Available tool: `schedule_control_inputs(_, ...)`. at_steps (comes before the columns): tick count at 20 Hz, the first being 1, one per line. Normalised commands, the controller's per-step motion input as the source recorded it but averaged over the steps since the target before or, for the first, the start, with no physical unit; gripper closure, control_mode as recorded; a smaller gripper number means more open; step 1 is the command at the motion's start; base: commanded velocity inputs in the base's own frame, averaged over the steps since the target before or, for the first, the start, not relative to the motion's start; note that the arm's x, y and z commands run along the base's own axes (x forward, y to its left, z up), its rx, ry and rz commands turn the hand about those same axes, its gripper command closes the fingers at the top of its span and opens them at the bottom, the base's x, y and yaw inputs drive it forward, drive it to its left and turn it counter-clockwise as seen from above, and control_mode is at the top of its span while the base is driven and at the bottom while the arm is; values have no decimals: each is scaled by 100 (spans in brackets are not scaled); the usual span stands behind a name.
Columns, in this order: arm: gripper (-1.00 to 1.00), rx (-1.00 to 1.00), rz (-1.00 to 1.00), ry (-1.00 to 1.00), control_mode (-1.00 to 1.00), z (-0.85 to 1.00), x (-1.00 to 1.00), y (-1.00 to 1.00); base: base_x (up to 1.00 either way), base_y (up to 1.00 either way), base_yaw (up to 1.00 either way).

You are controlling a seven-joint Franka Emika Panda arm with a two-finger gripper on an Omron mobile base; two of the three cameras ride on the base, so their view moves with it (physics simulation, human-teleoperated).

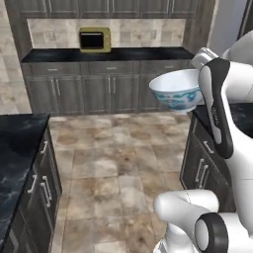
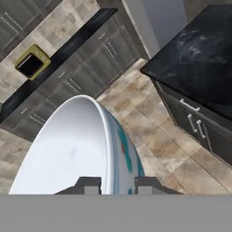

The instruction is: Pick up the bowls from the cabinet and place each bowl in front of a stool on the dining counter.

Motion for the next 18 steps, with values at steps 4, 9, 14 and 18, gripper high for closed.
schedule_control_inputs(4,100,0,0,0,100,0,0,0,100,-78,6)
schedule_control_inputs(9,100,0,0,0,100,0,0,0,100,-24,19)
schedule_control_inputs(14,100,0,0,0,100,0,0,0,100,0,24)
schedule_control_inputs(18,100,0,0,0,100,0,0,0,100,0,23)
